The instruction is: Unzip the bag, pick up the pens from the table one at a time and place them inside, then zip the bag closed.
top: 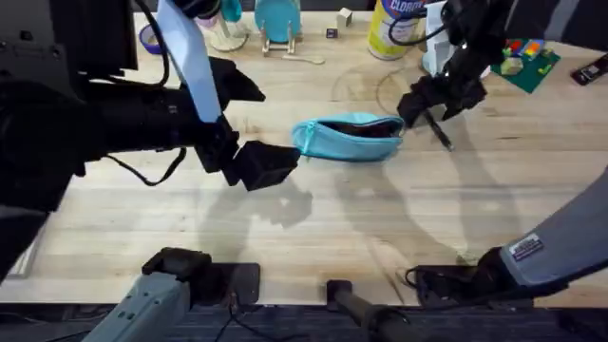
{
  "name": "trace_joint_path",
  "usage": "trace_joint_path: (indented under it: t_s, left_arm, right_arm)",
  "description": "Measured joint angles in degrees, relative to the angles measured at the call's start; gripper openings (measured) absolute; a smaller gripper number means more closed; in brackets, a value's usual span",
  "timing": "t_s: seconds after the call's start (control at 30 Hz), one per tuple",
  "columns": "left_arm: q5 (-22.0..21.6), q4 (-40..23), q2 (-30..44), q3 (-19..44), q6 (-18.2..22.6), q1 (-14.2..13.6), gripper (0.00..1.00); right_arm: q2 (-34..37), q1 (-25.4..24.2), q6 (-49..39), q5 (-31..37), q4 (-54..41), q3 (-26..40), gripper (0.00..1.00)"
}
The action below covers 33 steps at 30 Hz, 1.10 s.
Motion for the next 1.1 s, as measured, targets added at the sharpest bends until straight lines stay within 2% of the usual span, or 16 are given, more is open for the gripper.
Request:
trace_joint_path:
  t_s: [0.1,0.2,0.27,0.67,0.87,1.1]
  left_arm:
    - [0.0,0.0,0.0,0.0,0.0,0.0,0.993]
    - [0.0,0.0,0.0,0.0,0.0,0.0,0.993]
    - [0.0,0.0,0.0,0.0,0.0,0.0,0.993]
    - [0.0,0.0,0.0,0.0,0.0,0.0,0.993]
    - [0.0,0.0,0.0,0.0,0.0,0.0,0.993]
    - [0.0,0.0,0.0,0.0,0.0,0.0,0.993]
  right_arm:
    - [0.2,0.3,0.2,-0.9,-0.6,0.0,0.461]
    - [0.3,0.3,0.3,-1.0,-1.4,0.0,0.185]
    - [0.3,0.3,0.4,-1.2,-1.9,0.0,0.059]
    - [0.2,0.3,0.4,-1.0,-2.4,0.2,0.034]
    - [0.0,0.1,0.2,0.5,-6.0,2.2,0.032]
    - [-8.6,0.1,-2.2,0.7,-7.8,5.4,0.033]
